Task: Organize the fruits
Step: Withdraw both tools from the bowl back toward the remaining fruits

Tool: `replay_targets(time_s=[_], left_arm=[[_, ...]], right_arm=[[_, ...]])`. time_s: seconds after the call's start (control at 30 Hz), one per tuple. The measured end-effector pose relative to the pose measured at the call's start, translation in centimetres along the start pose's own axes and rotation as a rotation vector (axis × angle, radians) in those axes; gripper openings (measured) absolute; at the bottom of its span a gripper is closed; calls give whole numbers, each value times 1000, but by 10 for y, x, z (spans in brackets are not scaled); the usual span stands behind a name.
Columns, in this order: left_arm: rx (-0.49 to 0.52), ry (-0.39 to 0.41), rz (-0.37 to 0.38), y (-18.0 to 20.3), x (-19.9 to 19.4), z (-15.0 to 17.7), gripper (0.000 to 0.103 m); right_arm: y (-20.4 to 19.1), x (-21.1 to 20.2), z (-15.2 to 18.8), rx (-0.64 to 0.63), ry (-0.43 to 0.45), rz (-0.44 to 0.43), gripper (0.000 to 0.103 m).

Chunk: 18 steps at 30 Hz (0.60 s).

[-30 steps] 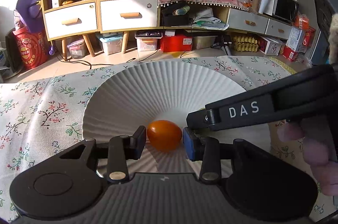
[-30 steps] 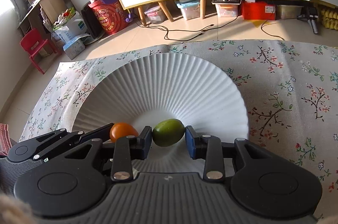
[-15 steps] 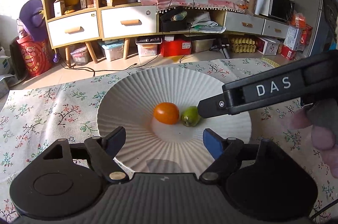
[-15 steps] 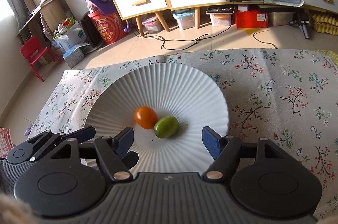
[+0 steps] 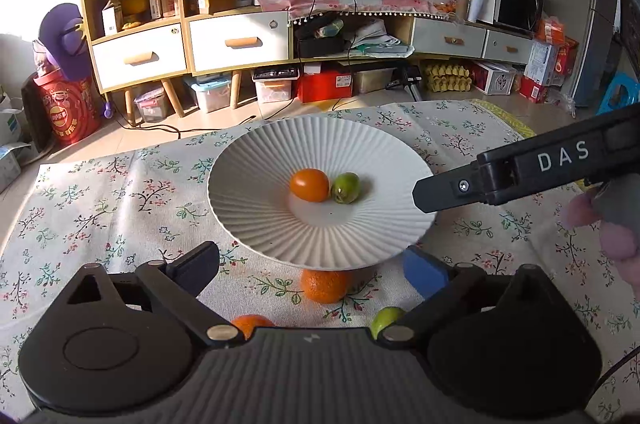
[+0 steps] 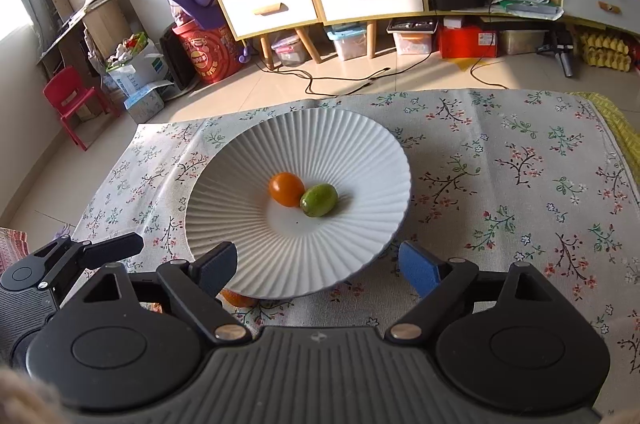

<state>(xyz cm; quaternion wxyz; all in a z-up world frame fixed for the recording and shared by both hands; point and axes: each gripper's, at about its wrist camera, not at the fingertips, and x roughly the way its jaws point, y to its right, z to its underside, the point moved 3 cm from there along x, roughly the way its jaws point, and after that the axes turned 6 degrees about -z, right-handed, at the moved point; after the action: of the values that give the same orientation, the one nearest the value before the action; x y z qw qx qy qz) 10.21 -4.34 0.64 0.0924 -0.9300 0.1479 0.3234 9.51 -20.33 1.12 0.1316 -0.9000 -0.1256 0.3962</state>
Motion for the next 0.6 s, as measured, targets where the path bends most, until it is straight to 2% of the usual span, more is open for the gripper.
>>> replay_targets(time_s=[0.43, 0.6], left_arm=[[3, -23, 0, -17, -24, 42, 99], [-3, -25, 4, -25, -32, 60, 99]], right_arm=[[-1, -11, 38, 5, -20, -55, 95], [-6, -14, 58, -52, -38, -58, 97]])
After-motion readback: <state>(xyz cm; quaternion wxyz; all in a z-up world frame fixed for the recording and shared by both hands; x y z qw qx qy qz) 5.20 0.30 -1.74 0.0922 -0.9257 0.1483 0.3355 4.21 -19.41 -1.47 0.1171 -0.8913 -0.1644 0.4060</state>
